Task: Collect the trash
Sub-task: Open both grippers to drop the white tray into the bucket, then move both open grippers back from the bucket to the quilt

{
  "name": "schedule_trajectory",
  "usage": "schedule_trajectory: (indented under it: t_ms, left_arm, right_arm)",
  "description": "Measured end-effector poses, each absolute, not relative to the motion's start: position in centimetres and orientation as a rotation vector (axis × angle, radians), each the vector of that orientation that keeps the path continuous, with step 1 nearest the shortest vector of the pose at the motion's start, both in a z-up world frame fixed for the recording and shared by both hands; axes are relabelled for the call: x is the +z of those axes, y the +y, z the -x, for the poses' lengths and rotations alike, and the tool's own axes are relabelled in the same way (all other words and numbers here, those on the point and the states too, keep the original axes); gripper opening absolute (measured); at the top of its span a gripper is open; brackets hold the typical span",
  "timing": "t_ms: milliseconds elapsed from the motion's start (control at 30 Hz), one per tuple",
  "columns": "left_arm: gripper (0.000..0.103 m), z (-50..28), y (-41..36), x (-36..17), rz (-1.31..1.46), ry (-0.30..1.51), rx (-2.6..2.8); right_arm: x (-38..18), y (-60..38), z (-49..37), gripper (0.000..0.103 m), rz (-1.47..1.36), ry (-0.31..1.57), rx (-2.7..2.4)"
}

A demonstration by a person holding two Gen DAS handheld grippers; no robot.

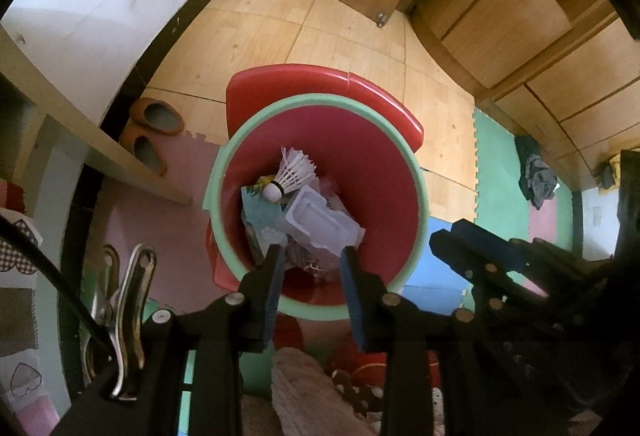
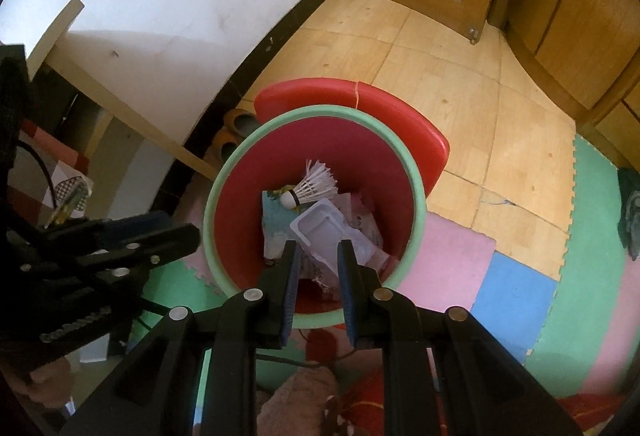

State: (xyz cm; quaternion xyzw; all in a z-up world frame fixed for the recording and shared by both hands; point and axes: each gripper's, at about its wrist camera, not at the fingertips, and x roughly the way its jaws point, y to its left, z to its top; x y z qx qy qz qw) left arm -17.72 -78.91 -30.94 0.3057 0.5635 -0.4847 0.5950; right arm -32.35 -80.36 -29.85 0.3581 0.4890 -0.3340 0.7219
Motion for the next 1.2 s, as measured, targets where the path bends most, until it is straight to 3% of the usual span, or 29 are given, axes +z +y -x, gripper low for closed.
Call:
schedule_trajectory:
  t_ms: [500, 1200]
  left_arm:
    - [0.040, 17.8, -77.1, -25.0, -0.629, 1.255, -1.127]
    - [0.040, 14.3, -72.4, -16.3, -0.525, 1.170, -1.058]
  right_arm:
    - [-25.5, -79.1, 32.1, 0.027, -0.758, 1.039, -0.738]
    - [-16.4, -75.7, 28.2, 0.027, -0.671, 0.900, -0.672]
